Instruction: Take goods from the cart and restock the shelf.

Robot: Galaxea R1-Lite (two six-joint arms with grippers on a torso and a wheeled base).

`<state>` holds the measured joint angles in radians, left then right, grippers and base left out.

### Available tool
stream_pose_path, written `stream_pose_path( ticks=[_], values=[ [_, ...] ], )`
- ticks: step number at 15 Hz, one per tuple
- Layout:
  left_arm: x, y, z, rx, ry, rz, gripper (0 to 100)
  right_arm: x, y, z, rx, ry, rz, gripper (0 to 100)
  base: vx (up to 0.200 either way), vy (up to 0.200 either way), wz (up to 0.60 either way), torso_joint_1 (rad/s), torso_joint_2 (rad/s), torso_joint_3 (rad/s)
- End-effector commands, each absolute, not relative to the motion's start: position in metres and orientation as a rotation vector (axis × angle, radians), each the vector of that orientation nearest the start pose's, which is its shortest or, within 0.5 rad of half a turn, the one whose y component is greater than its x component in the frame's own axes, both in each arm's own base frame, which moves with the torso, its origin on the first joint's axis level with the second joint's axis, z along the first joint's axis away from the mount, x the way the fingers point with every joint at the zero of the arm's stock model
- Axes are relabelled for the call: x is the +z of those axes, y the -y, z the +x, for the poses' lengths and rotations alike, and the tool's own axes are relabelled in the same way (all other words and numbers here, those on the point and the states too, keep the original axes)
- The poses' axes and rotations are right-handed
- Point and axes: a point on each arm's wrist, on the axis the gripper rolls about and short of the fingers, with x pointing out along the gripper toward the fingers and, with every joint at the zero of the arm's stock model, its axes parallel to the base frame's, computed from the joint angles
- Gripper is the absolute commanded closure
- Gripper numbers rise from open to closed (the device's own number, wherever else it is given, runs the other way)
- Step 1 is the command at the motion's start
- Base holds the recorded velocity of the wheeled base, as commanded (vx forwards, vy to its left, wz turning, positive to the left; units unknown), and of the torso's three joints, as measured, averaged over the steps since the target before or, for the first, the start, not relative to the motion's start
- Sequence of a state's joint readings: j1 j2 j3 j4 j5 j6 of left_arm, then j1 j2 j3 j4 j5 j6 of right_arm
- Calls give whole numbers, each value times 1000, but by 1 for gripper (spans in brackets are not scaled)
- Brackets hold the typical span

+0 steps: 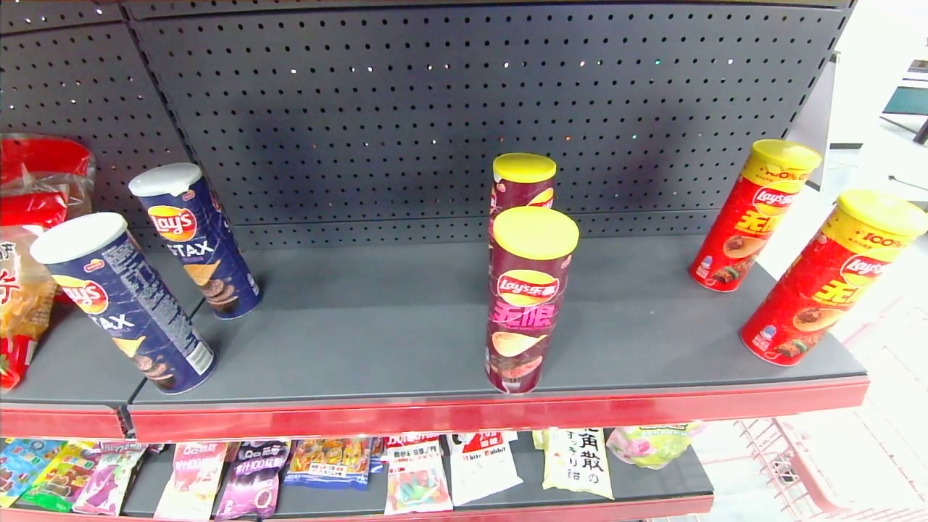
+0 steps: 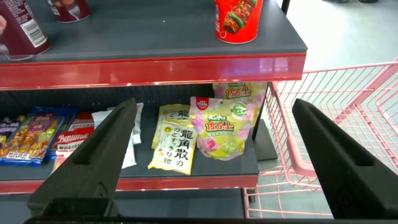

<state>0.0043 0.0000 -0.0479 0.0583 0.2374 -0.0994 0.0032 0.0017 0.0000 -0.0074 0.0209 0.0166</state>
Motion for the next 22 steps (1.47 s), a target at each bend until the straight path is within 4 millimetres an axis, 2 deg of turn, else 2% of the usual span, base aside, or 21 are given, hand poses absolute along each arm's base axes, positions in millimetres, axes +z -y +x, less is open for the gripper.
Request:
stream_pose_path(
  ticks=[1, 2, 6, 8, 22],
  values=[
    [81, -1, -26, 37, -14, -3, 0, 76, 0, -23, 25, 6, 15, 0, 0, 0, 0, 0, 0, 0],
    [82, 1, -26, -44, 0, -3, 0, 76, 0, -23, 25, 6, 15, 0, 0, 0, 0, 0, 0, 0],
    [79, -2, -25, 86, -1, -11, 0, 76, 0, -23, 25, 6, 12, 0, 0, 0, 0, 0, 0, 0],
    [76, 1, -23, -41, -9, 9, 0, 76, 0, -23, 25, 6, 9, 0, 0, 0, 0, 0, 0, 0],
    [75, 1, -23, -20, -3, -14, 0, 76, 0, -23, 17, 5, 6, 0, 0, 0, 0, 0, 0, 0]
  ],
)
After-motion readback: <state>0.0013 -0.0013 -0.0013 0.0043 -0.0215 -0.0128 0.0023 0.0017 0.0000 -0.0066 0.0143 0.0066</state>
